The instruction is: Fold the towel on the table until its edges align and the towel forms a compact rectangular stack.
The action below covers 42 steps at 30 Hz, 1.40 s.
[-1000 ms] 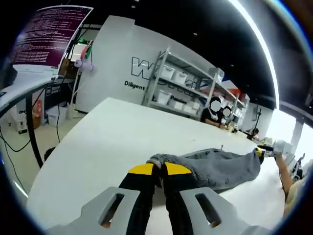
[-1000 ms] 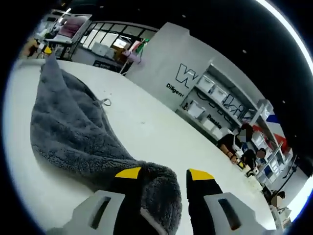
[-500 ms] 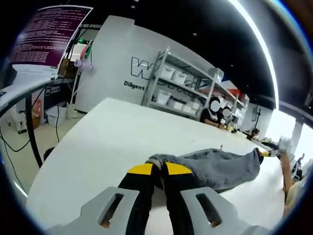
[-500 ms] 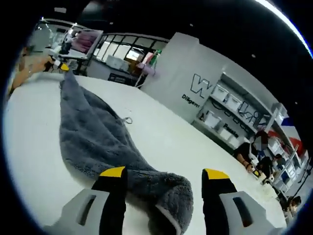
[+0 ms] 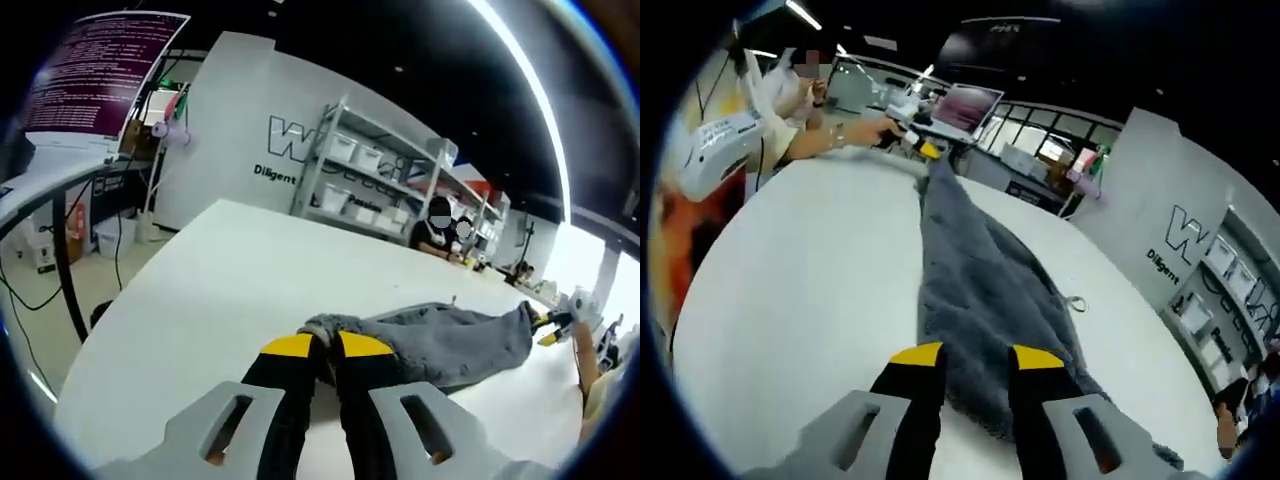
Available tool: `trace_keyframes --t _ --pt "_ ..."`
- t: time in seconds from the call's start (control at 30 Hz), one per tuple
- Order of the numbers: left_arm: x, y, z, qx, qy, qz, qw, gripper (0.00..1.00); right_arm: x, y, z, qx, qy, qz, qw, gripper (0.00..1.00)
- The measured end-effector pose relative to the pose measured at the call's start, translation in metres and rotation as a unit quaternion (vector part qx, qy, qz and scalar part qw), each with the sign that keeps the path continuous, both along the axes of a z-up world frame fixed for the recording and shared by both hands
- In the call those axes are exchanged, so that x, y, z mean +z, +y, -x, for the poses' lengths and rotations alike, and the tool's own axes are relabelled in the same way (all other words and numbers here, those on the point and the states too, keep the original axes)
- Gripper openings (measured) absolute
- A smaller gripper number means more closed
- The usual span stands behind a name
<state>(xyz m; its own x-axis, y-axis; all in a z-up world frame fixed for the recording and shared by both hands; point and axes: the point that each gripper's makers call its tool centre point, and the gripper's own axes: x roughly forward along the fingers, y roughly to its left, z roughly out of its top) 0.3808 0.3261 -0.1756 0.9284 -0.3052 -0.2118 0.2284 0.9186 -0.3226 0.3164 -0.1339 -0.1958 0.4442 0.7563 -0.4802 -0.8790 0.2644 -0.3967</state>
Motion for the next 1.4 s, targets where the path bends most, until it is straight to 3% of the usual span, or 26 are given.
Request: trace_keyframes --t 0.07,0.3,0.53,0.63,0.9,1.03,1.1,1.17,1.27,1.4 --pt "0.001 0.0 0.0 0.002 0.0 -0.002 1.0 0.07 -0.004 0.011 0.007 0.016 0.026 -0.015 0.9994 0.16" --pt "0.002 -0.003 0.0 -0.003 -0.003 -0.005 1.0 0.07 -0.021 0.026 0.01 0.011 0.065 -0.002 0.9978 0.09" --pt "0.002 -0.004 0.0 -0.004 -0.002 -0.006 1.0 0.07 -0.044 0.022 0.005 -0.016 0.096 0.027 0.9949 0.07" --pt "0.003 -0.005 0.001 -0.009 -0.003 -0.007 0.9999 0.07 -0.044 0.02 0.002 -0.03 0.111 0.019 0.9932 0.01" --pt "0.004 -0.009 0.003 -0.015 -0.002 -0.019 0.9997 0.06 -0.043 0.017 0.005 -0.07 0.179 -0.012 0.9813 0.0" --pt "0.008 -0.004 0.004 -0.013 0.006 -0.095 0.9954 0.05 -0.037 0.015 0.009 -0.065 0.186 -0.021 0.9801 0.0" --pt "0.012 -0.007 0.004 -0.024 0.007 -0.126 0.9918 0.05 -0.032 0.015 0.011 -0.056 0.179 -0.023 0.982 0.0" --pt "0.016 -0.013 0.007 -0.038 0.009 -0.136 0.99 0.04 -0.027 0.015 0.015 -0.05 0.189 -0.032 0.9802 0.0" --pt "0.021 -0.043 0.023 -0.114 0.001 -0.123 0.9859 0.03 -0.022 0.012 0.02 -0.047 0.199 -0.04 0.9779 0.0" --pt "0.015 -0.046 0.046 -0.127 0.016 -0.114 0.9852 0.03 -0.021 0.006 0.033 -0.043 0.201 -0.035 0.9779 0.0"
